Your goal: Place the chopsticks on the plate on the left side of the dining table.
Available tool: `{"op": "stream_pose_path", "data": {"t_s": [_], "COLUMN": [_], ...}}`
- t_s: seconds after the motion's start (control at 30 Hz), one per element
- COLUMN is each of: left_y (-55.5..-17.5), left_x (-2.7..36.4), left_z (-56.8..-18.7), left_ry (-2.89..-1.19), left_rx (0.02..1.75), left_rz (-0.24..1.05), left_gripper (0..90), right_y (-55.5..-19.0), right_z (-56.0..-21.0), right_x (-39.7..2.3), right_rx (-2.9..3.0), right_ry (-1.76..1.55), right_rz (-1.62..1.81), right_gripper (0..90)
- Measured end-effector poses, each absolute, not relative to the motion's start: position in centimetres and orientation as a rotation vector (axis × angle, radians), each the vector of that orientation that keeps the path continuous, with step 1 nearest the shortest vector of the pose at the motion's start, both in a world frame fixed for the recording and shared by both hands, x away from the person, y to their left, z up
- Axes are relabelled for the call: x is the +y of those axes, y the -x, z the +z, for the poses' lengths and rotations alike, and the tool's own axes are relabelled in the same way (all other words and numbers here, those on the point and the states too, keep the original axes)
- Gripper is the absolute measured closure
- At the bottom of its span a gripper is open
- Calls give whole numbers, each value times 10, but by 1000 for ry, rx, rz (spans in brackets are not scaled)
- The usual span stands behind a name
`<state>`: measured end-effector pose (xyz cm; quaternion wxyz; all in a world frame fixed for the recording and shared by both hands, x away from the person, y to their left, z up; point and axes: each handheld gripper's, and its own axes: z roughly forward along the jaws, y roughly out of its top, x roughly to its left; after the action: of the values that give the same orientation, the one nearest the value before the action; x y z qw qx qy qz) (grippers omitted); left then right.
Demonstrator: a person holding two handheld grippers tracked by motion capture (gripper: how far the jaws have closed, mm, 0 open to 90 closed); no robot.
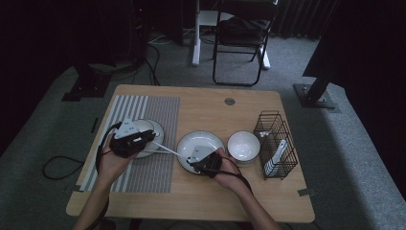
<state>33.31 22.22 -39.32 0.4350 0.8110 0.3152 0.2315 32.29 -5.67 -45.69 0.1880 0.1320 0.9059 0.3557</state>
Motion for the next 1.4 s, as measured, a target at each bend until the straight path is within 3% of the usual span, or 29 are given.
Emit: {"op": "stream_pose_path", "data": {"t_s": [0.4, 0.87, 1.4], "left_y": [-322, -302, -304], "left_x": [253, 309, 323], "left_z": [-403, -430, -449], "left_ry": [-2002, -1947, -1899], "left_rx": [866, 1092, 1194], "left_rz": [592, 636, 614], "left_gripper": [792, 829, 869], "right_y": [-333, -351, -360], "right_z": [-460, -471, -480], "right_x": [-19, 29, 43], "right_rx": [2607, 2688, 2719], "right_ry": [-295, -191, -149], "right_rz": [940, 843, 812], "right_gripper": [866, 866, 865]}}
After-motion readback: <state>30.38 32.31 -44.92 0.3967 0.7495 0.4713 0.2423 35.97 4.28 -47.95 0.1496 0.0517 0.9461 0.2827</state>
